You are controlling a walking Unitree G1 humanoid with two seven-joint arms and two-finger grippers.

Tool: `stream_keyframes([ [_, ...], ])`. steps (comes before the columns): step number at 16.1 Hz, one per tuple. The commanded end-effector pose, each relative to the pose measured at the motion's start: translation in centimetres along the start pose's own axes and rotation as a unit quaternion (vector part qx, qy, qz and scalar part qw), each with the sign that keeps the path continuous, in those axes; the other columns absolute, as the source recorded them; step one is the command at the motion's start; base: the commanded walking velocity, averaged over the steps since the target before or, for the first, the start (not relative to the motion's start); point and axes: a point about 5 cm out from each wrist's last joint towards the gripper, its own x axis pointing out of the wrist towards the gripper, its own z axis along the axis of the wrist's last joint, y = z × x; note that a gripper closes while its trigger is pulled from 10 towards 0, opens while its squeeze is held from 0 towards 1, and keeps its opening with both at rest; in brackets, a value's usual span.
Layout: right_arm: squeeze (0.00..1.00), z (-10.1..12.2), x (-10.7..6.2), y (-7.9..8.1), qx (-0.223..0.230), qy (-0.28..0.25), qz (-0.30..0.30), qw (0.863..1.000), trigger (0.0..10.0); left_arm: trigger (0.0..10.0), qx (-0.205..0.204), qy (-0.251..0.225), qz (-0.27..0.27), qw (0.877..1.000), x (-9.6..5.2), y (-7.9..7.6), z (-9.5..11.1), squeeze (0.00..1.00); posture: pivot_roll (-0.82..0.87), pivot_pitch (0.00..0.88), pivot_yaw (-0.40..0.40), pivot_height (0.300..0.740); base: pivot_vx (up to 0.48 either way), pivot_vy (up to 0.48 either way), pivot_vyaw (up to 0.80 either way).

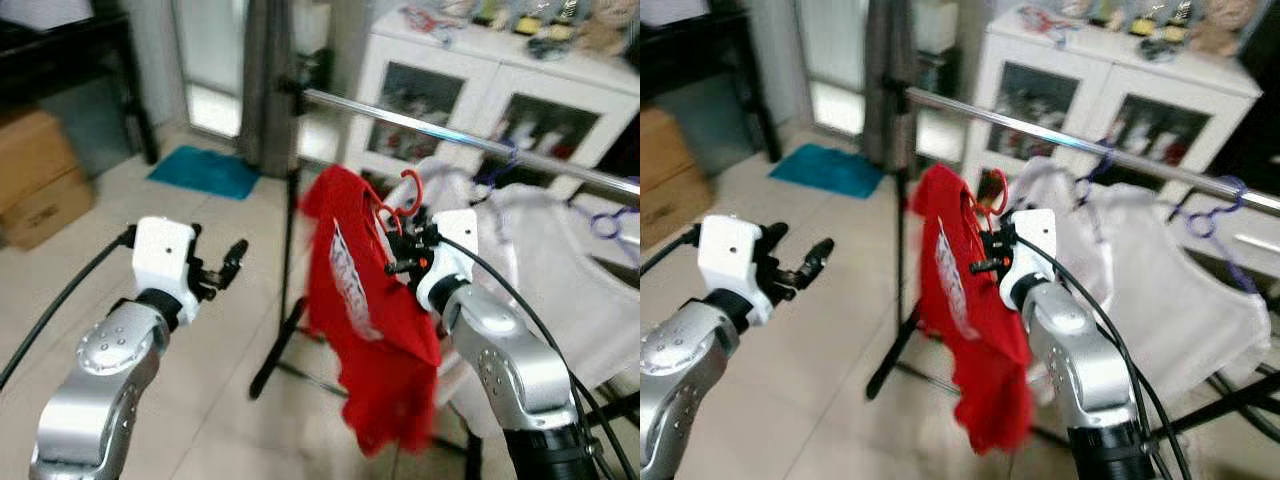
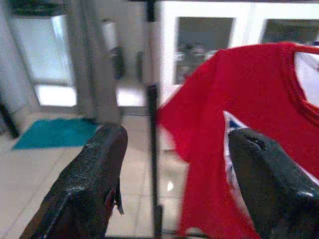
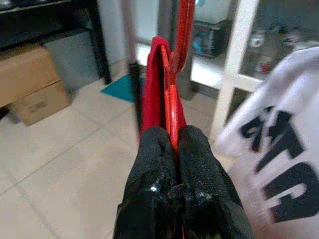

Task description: Hang hanger

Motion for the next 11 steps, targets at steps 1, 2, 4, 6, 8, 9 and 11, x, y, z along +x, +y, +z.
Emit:
stream_keyframes([
  [1, 0.0, 0.8, -0.5, -1.1, -0.005, -0.017, -0.022, 1.0, 10.0, 10.0, 0.005, -0.006, -0.024, 1.0, 0.4, -0.9, 0.4, 0.0, 0.12, 0.0, -0.051, 0.74, 0.461, 0.0, 0.0],
  [2, 0.0, 0.7, -0.5, -1.1, -0.003, -0.019, -0.025, 0.999, 10.0, 10.0, 0.007, -0.004, -0.029, 1.0, 0.4, -0.9, 0.4, 0.0, 0.12, 0.0, -0.051, 0.74, 0.461, 0.0, 0.0],
  [4, 0.0, 1.0, -0.5, -1.4, 0.0, -0.027, -0.045, 0.999, 10.0, 10.0, 0.014, 0.003, -0.049, 0.999, 0.6, -1.1, 0.3, 0.0, 0.12, 0.0, -0.039, 0.74, 0.206, 0.0, 0.0],
  [6, 0.0, 1.5, -0.4, -1.9, -0.021, -0.029, -0.067, 0.997, 10.0, 10.0, 0.032, 0.015, -0.09, 0.995, 0.5, -1.6, 0.1, 0.0, 0.12, 0.0, -0.032, 0.74, 0.0, 0.0, 0.0],
  [8, 0.0, 1.8, -0.3, -2.1, -0.028, -0.032, -0.078, 0.996, 10.0, 10.0, 0.038, 0.023, -0.117, 0.992, 0.4, -1.9, -0.1, 0.0, 0.12, 0.0, -0.032, 0.74, 0.0, 0.0, 0.0],
  [9, 0.0, 1.9, -0.2, -2.3, -0.032, -0.035, -0.084, 0.995, 10.0, 10.0, 0.051, 0.027, -0.138, 0.989, 0.3, -2.1, -0.2, 0.0, 0.12, 0.0, -0.038, 0.74, 0.0, 0.0, 0.0],
  [11, 0.0, 2.2, 0.1, -2.4, -0.026, -0.043, -0.09, 0.995, 10.0, 10.0, 0.07, 0.032, -0.171, 0.982, 0.3, -2.3, -0.1, 0.0, 0.13, 0.0, -0.042, 0.74, 0.0, 0.0, 0.0],
])
